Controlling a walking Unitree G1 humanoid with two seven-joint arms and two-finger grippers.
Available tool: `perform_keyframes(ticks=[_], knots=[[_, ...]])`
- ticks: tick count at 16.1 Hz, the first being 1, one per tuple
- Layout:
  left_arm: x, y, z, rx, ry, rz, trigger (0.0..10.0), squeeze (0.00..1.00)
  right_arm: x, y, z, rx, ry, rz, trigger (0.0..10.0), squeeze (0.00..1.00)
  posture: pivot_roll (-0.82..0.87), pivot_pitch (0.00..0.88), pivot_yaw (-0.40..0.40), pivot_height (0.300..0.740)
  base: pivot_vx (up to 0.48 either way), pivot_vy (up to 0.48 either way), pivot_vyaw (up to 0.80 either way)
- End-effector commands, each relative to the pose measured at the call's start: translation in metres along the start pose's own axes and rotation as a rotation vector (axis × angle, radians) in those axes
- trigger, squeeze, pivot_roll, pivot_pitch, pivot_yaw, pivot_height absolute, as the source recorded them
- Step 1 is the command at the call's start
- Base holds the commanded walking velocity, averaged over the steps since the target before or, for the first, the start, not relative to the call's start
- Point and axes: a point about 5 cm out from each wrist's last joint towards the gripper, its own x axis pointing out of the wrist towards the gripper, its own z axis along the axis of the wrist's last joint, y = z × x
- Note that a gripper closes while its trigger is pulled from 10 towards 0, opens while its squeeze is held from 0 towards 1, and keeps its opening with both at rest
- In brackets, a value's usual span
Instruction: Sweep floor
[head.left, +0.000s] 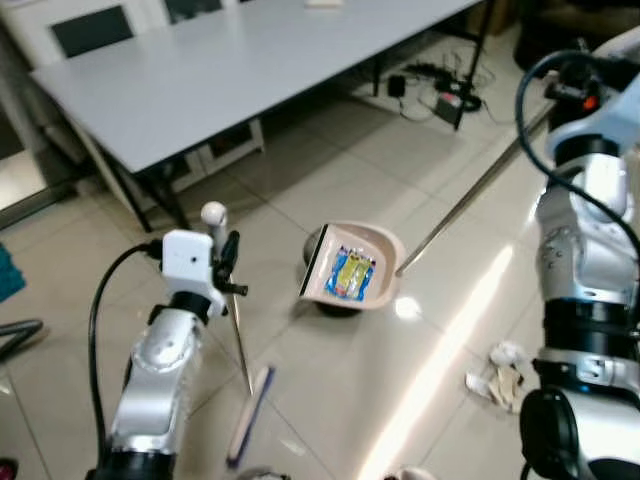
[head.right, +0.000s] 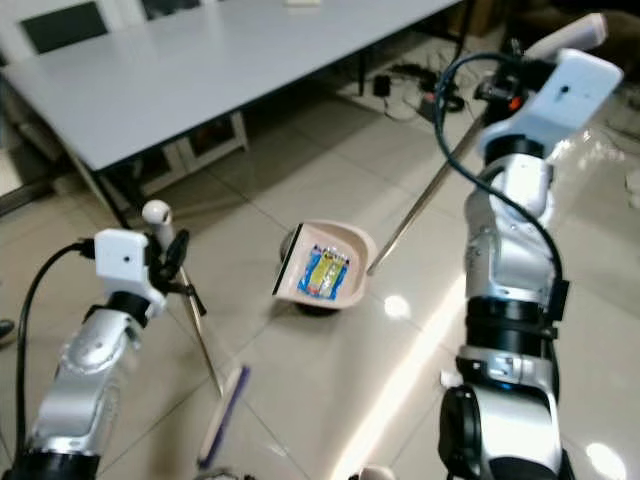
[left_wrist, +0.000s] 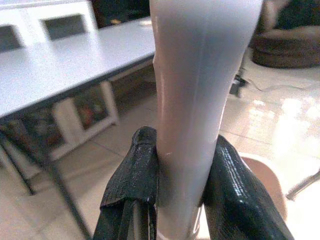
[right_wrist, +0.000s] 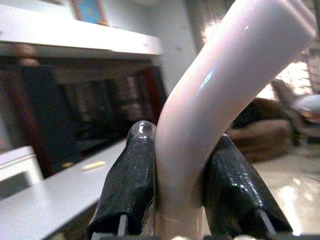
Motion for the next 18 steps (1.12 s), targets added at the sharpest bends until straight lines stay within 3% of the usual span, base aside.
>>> perform_keyframes(ticks=[1, 10, 18], knots=[[0.002, 0.000, 0.007, -0.003, -0.035, -0.009, 10.0, 0.00, 0.004, 0.003, 0.017, 0.013, -0.079, 0.004, 10.0, 0.00, -0.02, 0.089, 0.060, 0.740, 0.311, 0.000, 0.00], [0.002, 0.000, 0.006, -0.005, -0.034, -0.007, 10.0, 0.00, 0.003, 0.001, 0.016, 0.003, -0.077, 0.003, 10.0, 0.00, -0.02, 0.092, 0.058, 0.740, 0.308, 0.000, 0.00], [0.003, -0.001, 0.008, -0.003, -0.037, -0.006, 10.0, 0.00, 0.002, 0.015, 0.021, -0.045, -0.145, 0.112, 10.0, 0.00, -0.02, 0.096, 0.061, 0.740, 0.309, 0.000, 0.00]])
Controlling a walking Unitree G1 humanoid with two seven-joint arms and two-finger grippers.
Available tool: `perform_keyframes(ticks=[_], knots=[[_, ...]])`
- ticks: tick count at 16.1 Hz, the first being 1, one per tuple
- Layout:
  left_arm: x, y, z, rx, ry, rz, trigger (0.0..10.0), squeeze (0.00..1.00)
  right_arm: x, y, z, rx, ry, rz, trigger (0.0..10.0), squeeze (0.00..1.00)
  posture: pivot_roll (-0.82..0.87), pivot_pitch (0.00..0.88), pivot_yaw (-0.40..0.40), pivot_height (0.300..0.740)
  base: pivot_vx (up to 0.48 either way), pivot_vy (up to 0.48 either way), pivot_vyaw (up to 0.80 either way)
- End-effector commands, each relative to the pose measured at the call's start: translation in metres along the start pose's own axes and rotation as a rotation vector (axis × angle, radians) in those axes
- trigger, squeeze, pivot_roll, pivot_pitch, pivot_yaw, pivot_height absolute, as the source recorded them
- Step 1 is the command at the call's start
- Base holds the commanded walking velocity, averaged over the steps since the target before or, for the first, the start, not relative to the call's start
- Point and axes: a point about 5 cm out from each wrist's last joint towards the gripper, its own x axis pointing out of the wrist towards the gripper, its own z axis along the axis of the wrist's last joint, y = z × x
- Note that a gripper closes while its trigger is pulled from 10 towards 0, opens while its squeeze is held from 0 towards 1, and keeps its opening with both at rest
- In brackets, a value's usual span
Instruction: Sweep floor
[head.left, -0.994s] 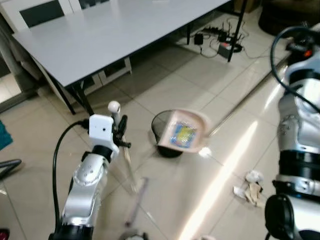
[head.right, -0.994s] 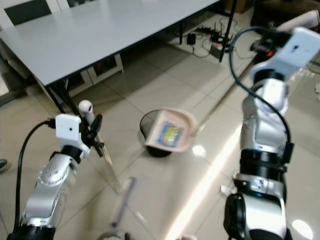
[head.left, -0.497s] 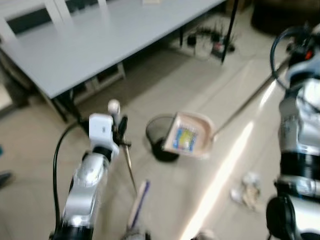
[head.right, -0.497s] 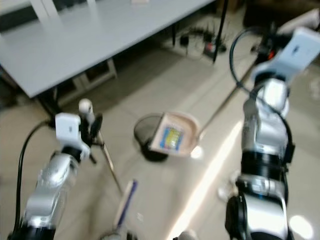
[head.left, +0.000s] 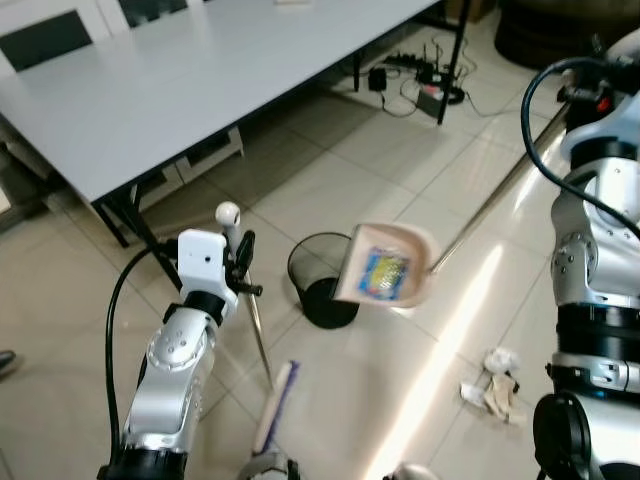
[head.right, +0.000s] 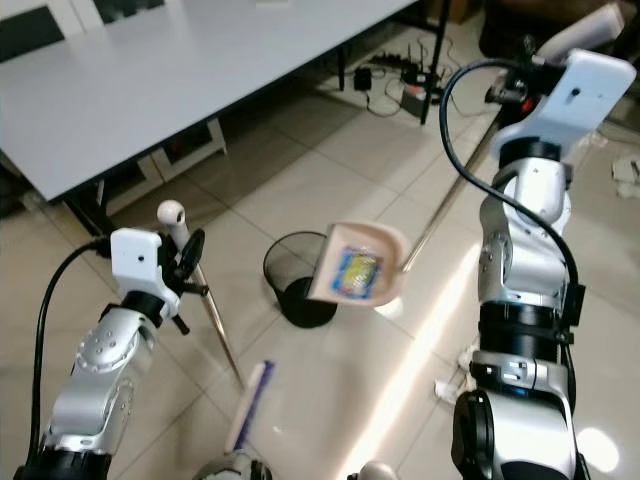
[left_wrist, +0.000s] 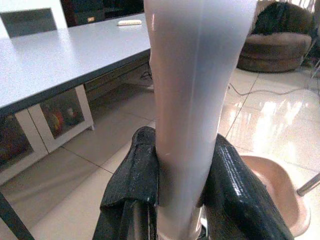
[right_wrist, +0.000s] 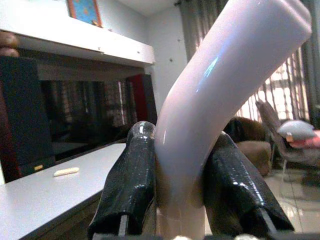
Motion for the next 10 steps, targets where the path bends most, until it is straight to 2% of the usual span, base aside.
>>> perform_keyframes(ticks=[1, 6, 7, 10], knots=[[0.002, 0.006, 0.009, 0.031, -0.033, 0.008, 10.0, 0.00, 0.004, 0.017, 0.019, 0.040, -0.124, 0.064, 10.0, 0.00, -0.01, 0.093, 0.062, 0.740, 0.311, 0.000, 0.00], [0.004, 0.006, 0.010, 0.034, -0.037, 0.009, 10.0, 0.00, 0.001, 0.026, 0.019, -0.008, -0.180, 0.138, 10.0, 0.00, -0.01, 0.091, 0.062, 0.740, 0.308, 0.000, 0.00], [0.004, 0.006, 0.010, 0.033, -0.037, 0.008, 10.0, 0.00, -0.001, 0.030, 0.020, -0.047, -0.210, 0.167, 10.0, 0.00, -0.01, 0.087, 0.062, 0.740, 0.307, 0.000, 0.00], [0.006, 0.006, 0.010, 0.033, -0.040, 0.007, 10.0, 0.00, -0.006, 0.040, 0.018, -0.076, -0.251, 0.224, 10.0, 0.00, -0.01, 0.084, 0.064, 0.740, 0.307, 0.000, 0.00]])
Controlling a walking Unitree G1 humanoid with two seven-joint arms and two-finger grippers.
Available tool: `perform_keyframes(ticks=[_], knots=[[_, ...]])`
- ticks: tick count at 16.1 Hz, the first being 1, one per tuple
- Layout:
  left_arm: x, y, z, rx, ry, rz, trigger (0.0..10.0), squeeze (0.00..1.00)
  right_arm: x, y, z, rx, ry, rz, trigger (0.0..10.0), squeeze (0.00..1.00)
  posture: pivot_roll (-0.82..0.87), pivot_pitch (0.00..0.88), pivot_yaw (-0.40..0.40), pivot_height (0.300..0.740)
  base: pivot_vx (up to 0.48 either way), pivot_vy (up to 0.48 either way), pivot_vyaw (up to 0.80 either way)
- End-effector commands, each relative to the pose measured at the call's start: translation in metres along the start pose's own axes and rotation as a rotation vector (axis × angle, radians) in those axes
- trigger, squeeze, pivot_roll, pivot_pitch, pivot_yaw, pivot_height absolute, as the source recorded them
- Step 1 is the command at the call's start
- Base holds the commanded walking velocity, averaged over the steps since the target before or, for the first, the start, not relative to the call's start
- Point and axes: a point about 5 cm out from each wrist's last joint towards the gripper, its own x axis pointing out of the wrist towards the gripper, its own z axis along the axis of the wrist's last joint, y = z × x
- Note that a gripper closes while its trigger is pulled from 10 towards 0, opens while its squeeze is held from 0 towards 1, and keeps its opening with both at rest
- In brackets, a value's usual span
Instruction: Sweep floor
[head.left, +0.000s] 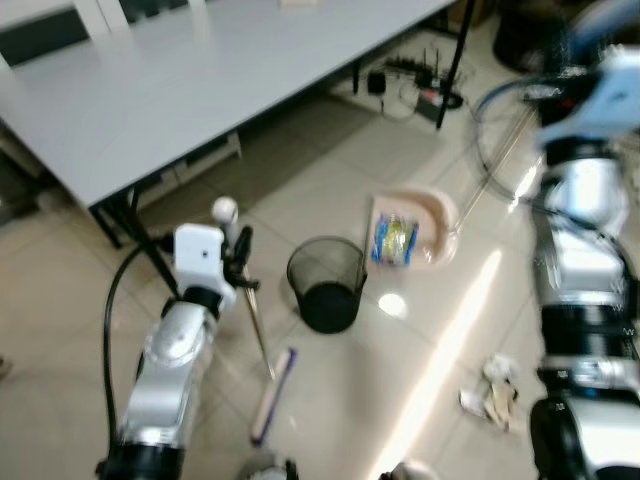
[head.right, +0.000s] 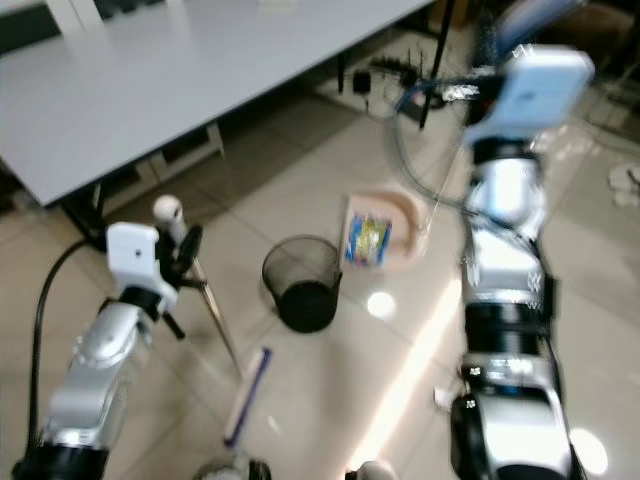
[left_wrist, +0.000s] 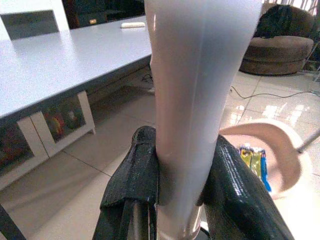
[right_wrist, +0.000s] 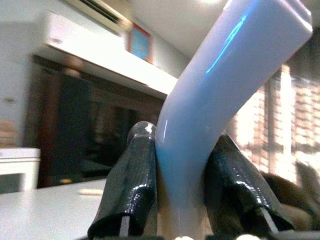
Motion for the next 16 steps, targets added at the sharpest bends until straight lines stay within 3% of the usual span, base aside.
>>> perform_keyframes(ticks=[1, 8, 16], knots=[[0.002, -0.002, 0.006, 0.018, -0.030, -0.010, 10.0, 0.00, 0.002, 0.001, 0.008, -0.004, -0.061, 0.015, 10.0, 0.00, -0.01, 0.081, 0.062, 0.740, 0.307, 0.000, 0.00], [0.003, -0.001, 0.006, 0.016, -0.033, -0.007, 10.0, 0.00, -0.003, 0.013, 0.003, -0.033, -0.073, 0.078, 10.0, 0.00, -0.01, 0.078, 0.057, 0.740, 0.304, 0.000, 0.00], [0.002, 0.000, 0.005, 0.019, -0.031, 0.008, 10.0, 0.00, -0.006, 0.016, -0.002, -0.035, -0.062, 0.075, 10.0, 0.00, 0.00, 0.078, 0.051, 0.740, 0.000, 0.000, 0.00]])
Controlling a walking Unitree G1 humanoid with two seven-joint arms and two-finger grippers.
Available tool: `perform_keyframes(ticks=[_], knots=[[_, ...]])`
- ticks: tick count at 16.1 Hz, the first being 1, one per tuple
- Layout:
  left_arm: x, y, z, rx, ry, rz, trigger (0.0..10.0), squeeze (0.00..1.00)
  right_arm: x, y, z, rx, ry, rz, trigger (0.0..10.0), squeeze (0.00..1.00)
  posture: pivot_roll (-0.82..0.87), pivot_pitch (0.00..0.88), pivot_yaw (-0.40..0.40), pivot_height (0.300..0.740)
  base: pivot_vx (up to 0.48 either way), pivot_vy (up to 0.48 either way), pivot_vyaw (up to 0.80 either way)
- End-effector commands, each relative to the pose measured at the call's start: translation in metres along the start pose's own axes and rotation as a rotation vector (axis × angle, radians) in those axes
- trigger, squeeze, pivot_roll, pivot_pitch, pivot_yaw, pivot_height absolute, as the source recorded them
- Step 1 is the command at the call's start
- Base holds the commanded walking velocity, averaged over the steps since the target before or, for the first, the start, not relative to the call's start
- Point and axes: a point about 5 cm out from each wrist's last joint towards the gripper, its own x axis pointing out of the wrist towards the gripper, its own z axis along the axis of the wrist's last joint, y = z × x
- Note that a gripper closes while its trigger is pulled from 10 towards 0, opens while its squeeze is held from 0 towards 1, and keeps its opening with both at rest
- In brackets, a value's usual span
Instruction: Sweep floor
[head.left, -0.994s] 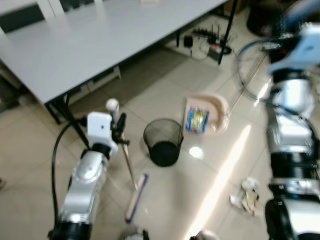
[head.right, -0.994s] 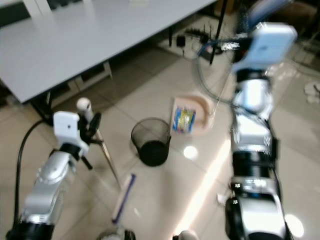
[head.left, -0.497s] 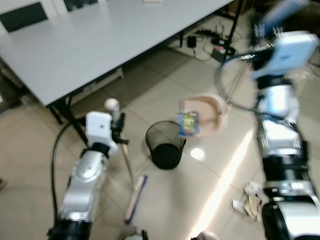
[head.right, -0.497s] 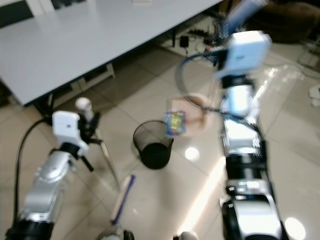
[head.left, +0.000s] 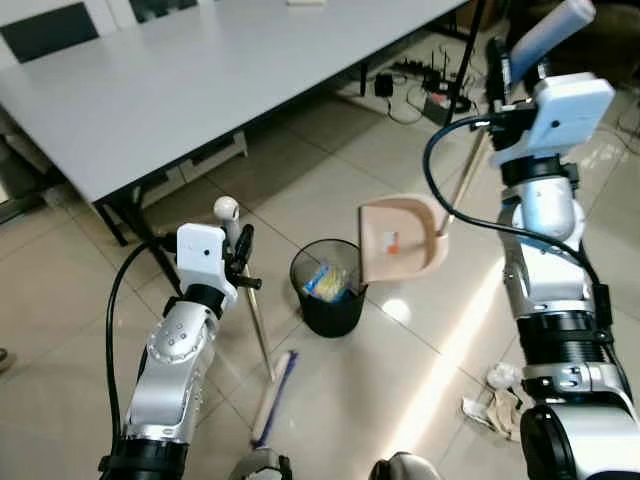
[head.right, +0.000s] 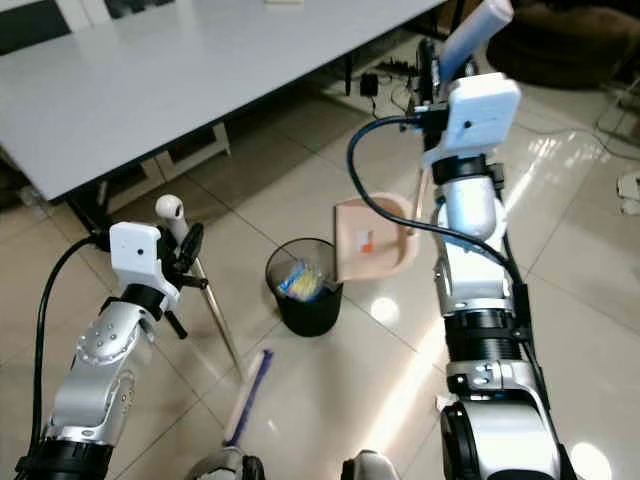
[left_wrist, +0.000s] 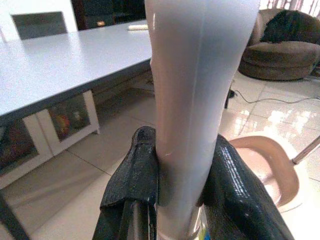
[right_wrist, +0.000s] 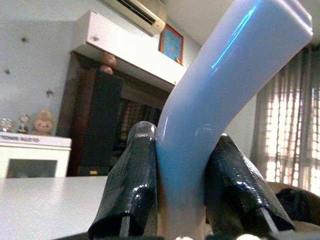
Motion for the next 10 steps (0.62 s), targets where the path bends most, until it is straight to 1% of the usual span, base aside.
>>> perform_keyframes(ticks=[1, 3, 6, 7, 8, 9, 10], knots=[[-0.001, 0.005, 0.006, 0.028, -0.028, 0.017, 10.0, 0.00, 0.005, -0.001, 0.012, -0.006, -0.082, -0.007, 10.0, 0.00, 0.00, 0.081, 0.051, 0.740, 0.000, 0.000, 0.00], [-0.002, 0.006, 0.005, 0.026, -0.026, 0.017, 10.0, 0.00, 0.005, -0.001, 0.012, -0.009, -0.082, -0.012, 10.0, 0.00, 0.00, 0.082, 0.049, 0.740, 0.000, 0.000, 0.00], [-0.001, 0.005, 0.004, 0.029, -0.010, 0.013, 10.0, 0.00, 0.009, -0.007, 0.020, -0.017, -0.101, -0.033, 10.0, 0.00, 0.00, 0.088, 0.047, 0.740, 0.000, 0.000, 0.00], [0.000, 0.003, 0.004, 0.032, -0.006, -0.001, 10.0, 0.00, 0.013, -0.019, 0.031, -0.067, -0.114, -0.051, 10.0, 0.00, -0.01, 0.091, 0.049, 0.740, 0.000, 0.000, 0.00], [0.000, 0.001, 0.002, 0.036, 0.004, -0.025, 10.0, 0.00, 0.011, -0.031, 0.033, -0.102, -0.087, -0.081, 10.0, 0.00, -0.01, 0.092, 0.050, 0.740, 0.000, 0.000, 0.00], [0.000, 0.000, -0.001, 0.040, 0.017, -0.042, 10.0, 0.00, 0.006, -0.043, 0.029, -0.148, -0.036, -0.111, 10.0, 0.00, -0.02, 0.095, 0.050, 0.740, 0.000, 0.000, 0.00], [-0.001, 0.000, -0.002, 0.038, 0.022, -0.044, 10.0, 0.00, 0.001, -0.049, 0.026, -0.157, -0.006, -0.132, 10.0, 0.00, -0.02, 0.095, 0.050, 0.740, 0.000, 0.000, 0.00]])
